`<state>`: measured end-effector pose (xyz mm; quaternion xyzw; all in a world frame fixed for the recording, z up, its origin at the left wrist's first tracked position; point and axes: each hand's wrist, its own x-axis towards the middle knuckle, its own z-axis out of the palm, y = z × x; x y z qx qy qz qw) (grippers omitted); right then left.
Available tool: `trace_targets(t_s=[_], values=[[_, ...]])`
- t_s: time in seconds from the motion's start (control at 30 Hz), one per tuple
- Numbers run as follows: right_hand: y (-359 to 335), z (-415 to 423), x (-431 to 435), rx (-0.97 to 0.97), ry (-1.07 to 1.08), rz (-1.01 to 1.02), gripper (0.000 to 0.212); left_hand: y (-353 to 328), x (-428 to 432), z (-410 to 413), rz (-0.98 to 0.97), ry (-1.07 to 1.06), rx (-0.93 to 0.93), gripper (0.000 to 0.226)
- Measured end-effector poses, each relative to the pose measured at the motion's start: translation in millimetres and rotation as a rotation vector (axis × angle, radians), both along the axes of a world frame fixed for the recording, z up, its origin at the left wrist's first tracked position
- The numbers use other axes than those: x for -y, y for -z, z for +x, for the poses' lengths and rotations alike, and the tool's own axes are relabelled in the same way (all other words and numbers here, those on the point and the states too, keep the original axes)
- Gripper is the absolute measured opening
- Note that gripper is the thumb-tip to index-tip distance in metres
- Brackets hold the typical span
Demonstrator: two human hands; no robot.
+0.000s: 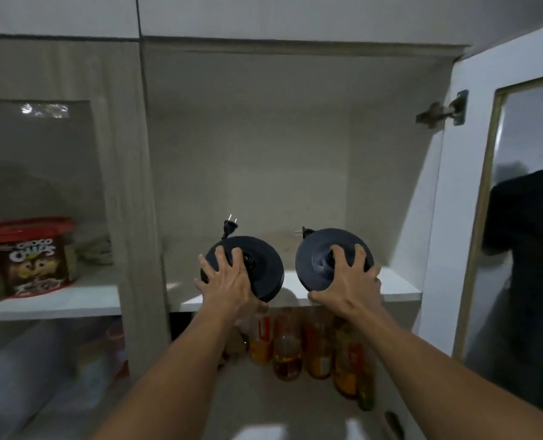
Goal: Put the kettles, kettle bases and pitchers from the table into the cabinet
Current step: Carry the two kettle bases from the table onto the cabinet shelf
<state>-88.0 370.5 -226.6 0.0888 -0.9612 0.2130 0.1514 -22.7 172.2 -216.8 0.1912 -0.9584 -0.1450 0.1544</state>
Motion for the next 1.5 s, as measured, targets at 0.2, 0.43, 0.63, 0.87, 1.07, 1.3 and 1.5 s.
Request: trace_targets(t_s=[0.2, 0.43, 0.63, 0.87, 1.07, 1.3, 1.5], values=[[-0.1, -82.6, 36.5, 0.139, -0.02, 0.076, 0.108, -6.9, 36.8, -85.5, 0.02, -0.017, 0.175, 0.135], [10.4, -159.3, 60.2, 0.358, 0.029, 0.085, 0.113, -0.2, 81.1, -179.9, 0.017, 0.07, 0.428, 0.153], [7.3, -194.7, 71.9, 0.413, -0.008, 0.124, 0.111, 8.4, 106.5, -229.0, 0.119, 0.144, 0.499, 0.151], [4.4, -199.6, 75.3, 0.447, 0.009, 0.133, 0.116, 11.0, 106.9, -230.6, 0.156, 0.121, 0.495, 0.148], [30.6, -180.7, 79.3, 0.267, 0.114, 0.003, 0.126, 37.9, 98.9, -201.0, 0.294, 0.008, 0.266, 0.137], [49.0, -125.4, 64.7, 0.179, 0.008, 0.05, 0.104, 50.4, 44.7, -123.7, 0.326, -0.132, 0.01, 0.085], [50.0, -49.2, 81.6, 0.031, -0.215, 0.121, 0.066, 53.9, 26.5, -3.4, 0.091, -0.262, -0.138, 0.039]])
